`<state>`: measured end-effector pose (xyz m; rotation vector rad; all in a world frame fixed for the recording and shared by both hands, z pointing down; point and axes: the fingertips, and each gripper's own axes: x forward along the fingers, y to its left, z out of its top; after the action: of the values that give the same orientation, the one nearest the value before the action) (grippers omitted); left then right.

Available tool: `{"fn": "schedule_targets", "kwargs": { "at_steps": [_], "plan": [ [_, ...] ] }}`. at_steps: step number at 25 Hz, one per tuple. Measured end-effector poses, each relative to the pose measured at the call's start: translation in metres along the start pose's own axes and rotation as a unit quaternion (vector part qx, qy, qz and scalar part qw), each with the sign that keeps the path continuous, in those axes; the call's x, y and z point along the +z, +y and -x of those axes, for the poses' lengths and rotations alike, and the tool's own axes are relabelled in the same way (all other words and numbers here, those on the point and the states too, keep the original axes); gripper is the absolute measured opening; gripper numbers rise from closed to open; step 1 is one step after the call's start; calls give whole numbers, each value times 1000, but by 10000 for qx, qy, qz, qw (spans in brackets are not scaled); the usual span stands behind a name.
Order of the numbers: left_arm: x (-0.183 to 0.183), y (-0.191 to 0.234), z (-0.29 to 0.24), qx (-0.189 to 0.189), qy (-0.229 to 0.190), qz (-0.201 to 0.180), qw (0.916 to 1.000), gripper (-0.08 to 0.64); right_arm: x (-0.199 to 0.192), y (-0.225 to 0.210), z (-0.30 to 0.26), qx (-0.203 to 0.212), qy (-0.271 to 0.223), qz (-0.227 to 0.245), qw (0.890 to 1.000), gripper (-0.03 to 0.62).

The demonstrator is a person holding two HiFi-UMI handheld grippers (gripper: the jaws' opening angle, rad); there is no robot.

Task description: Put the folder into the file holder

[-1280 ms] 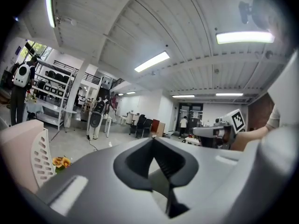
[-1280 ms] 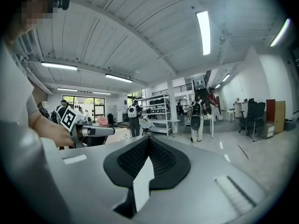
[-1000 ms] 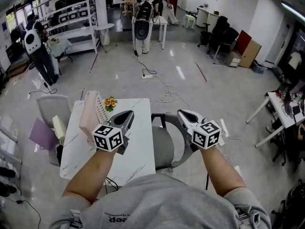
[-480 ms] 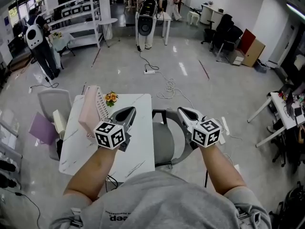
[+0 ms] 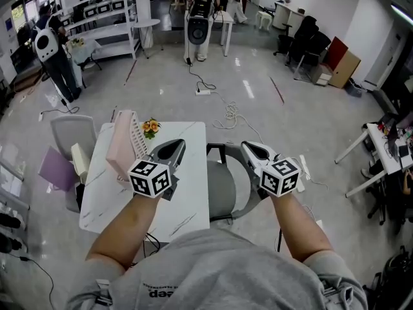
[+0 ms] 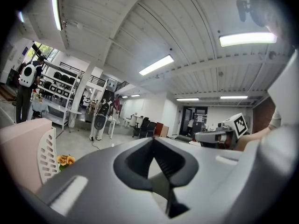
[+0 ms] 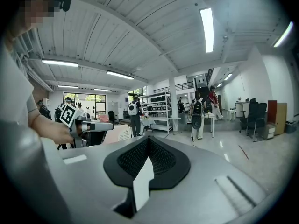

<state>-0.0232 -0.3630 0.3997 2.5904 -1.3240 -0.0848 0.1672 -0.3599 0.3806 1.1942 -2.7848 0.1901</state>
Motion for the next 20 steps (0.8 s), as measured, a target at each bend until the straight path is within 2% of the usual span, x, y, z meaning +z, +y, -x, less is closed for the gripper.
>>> {"fn": "schedule_targets", "kwargs": {
  "at_steps": [20],
  "plan": [
    [1,2,3,10,-1,-105,9999,58,-4,1,-4,-37,123,113,9999,3]
  ]
}}
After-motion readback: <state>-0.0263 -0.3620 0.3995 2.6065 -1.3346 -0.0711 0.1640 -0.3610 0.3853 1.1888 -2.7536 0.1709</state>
